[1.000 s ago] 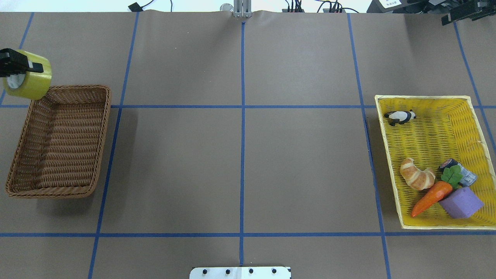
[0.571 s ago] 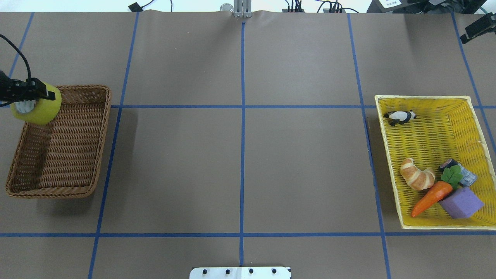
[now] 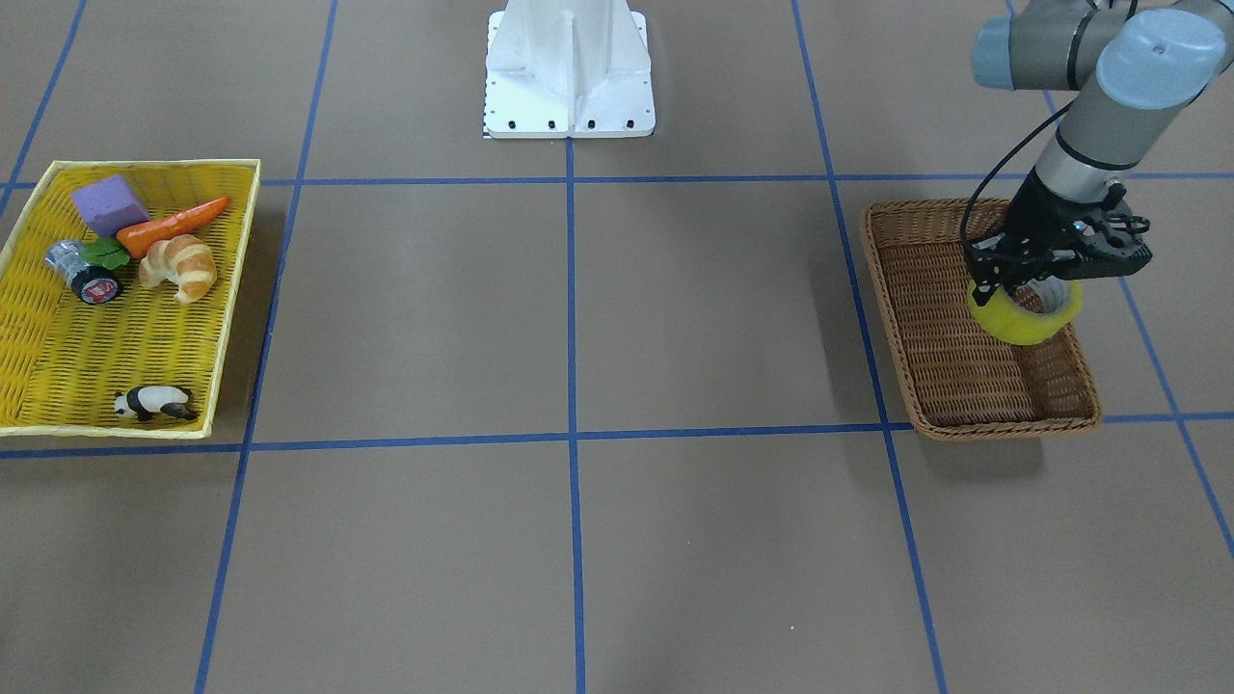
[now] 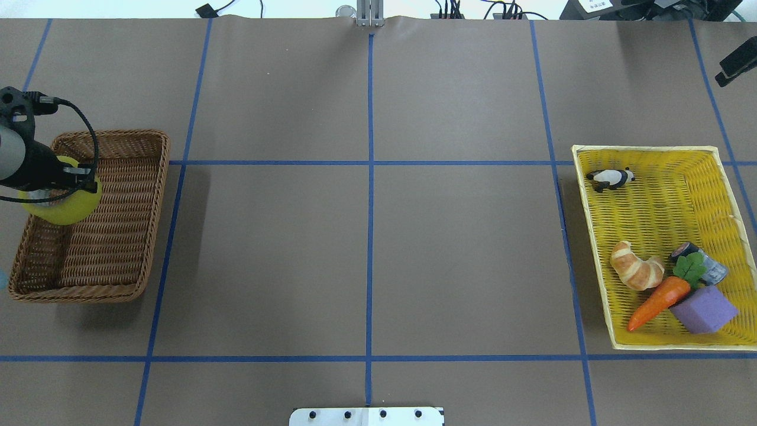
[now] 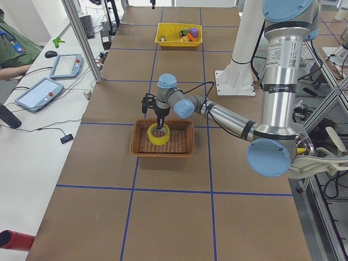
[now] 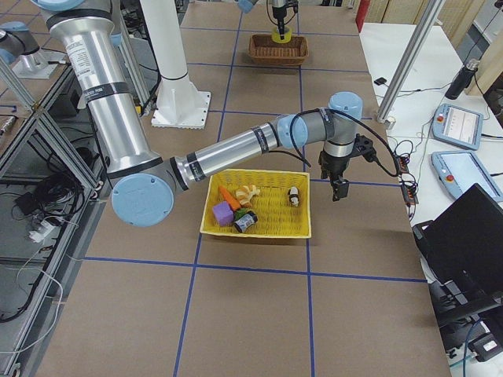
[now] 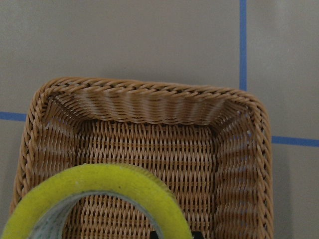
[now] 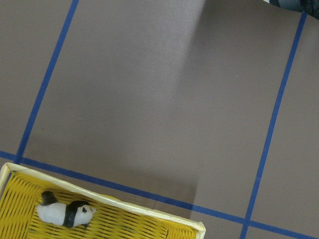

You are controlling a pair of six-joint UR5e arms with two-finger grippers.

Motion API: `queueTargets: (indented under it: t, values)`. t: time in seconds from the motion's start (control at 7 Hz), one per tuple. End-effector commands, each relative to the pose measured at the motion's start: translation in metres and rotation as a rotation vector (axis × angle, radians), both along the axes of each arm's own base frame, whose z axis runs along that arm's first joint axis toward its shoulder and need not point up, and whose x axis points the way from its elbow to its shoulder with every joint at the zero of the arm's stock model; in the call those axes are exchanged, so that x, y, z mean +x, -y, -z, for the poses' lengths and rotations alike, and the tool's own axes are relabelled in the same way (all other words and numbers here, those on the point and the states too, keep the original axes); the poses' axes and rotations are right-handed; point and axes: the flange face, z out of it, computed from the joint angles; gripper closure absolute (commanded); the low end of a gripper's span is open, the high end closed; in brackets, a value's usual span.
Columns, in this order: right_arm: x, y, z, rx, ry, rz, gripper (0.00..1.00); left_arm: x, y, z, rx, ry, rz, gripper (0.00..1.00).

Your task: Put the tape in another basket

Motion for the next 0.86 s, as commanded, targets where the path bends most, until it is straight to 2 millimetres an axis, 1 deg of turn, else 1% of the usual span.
queueTargets:
  t: [0.0, 0.14, 0.29, 0.43, 0.57, 0.71]
  values:
    - [0.0, -0.01, -0.011, -0.029, 0.022, 0.008, 0.0, 0.014, 0.0, 0.002, -0.011, 0.0, -0.019, 0.73]
    - [-0.001, -0.013, -0.004, -0.02, 0.036, 0.01, 0.0, 0.019, 0.0, 0.001, -0.008, 0.002, -0.024, 0.26]
    - [0.002, -0.021, -0.013, -0.029, 0.026, 0.007, 0.0, 0.018, -0.001, 0.0, 0.002, 0.005, -0.031, 0.01]
    - [0.004, -0.032, -0.032, -0.056, 0.016, 0.004, 0.0, 0.016, -0.003, -0.003, 0.0, 0.01, -0.031, 0.01]
    - [0.005, -0.033, -0.033, -0.06, 0.009, -0.006, 0.0, 0.008, -0.004, 0.002, 0.012, 0.005, -0.022, 0.01]
    - [0.008, -0.034, -0.032, -0.057, 0.011, -0.011, 0.0, -0.004, -0.011, -0.006, 0.024, 0.021, -0.04, 0.01]
